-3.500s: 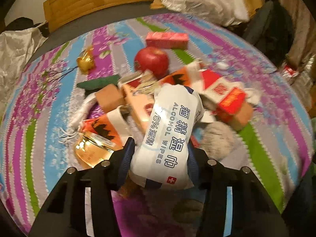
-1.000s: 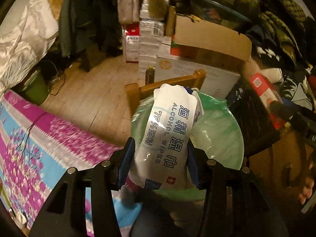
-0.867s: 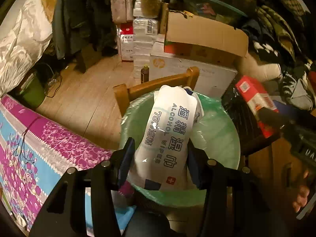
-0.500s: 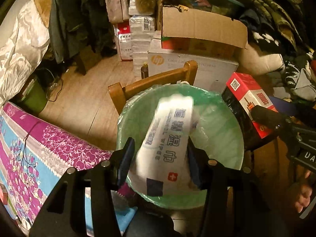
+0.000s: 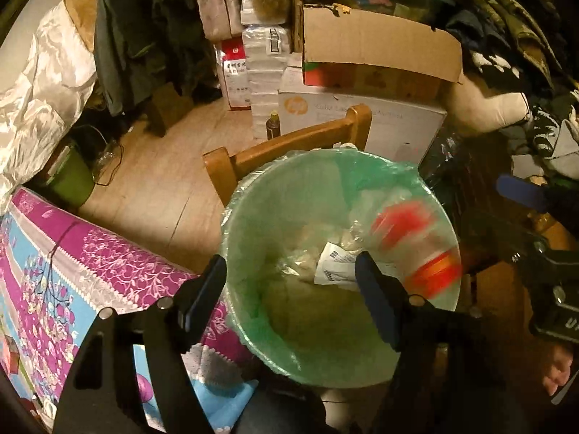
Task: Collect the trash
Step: 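Carry both items to the green bin and open both grippers to drop them, then swing both grippers back toward the trash on the bed, then grasp the gold snack bag with left gripper while right grasps Hua Tuo box, then carry both items over the green bin and open both grippers to drop them, then swing both grippers back toward the remaining trash on the bed, then grasp the orange wrapper with left gripper while right grasps the grey sock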
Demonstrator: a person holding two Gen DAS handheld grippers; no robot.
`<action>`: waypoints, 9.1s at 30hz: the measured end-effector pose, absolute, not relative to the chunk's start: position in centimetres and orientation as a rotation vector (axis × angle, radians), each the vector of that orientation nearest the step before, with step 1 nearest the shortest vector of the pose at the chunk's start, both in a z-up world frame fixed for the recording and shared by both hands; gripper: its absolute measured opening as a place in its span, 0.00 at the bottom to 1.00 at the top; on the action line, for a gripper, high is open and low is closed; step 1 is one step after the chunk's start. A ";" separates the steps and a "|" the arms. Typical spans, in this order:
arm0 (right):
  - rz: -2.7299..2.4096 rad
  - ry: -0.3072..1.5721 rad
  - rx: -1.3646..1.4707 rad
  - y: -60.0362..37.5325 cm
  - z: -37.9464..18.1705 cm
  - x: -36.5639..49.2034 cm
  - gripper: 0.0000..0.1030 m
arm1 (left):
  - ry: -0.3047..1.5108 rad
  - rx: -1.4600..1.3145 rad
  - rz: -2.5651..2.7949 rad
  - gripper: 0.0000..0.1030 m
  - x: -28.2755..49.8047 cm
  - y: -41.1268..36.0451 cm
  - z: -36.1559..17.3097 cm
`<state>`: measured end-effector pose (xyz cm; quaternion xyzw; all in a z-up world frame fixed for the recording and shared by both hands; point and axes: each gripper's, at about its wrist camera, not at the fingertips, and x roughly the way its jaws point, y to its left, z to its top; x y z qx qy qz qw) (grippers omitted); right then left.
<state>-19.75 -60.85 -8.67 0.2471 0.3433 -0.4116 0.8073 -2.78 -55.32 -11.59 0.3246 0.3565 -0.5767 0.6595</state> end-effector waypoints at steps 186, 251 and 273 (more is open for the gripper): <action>-0.926 0.740 0.393 -59.5 -9.8 -18.1 0.63 | 0.646 0.544 -1.169 0.62 -1.9 -53.2 -9.2; 0.157 0.770 0.127 -19.2 -8.8 22.7 0.63 | 0.808 0.085 0.140 0.62 28.2 1.9 -15.0; 0.232 0.920 0.221 -18.4 -14.7 25.9 0.63 | 0.816 -0.029 0.120 0.04 21.5 6.8 -16.9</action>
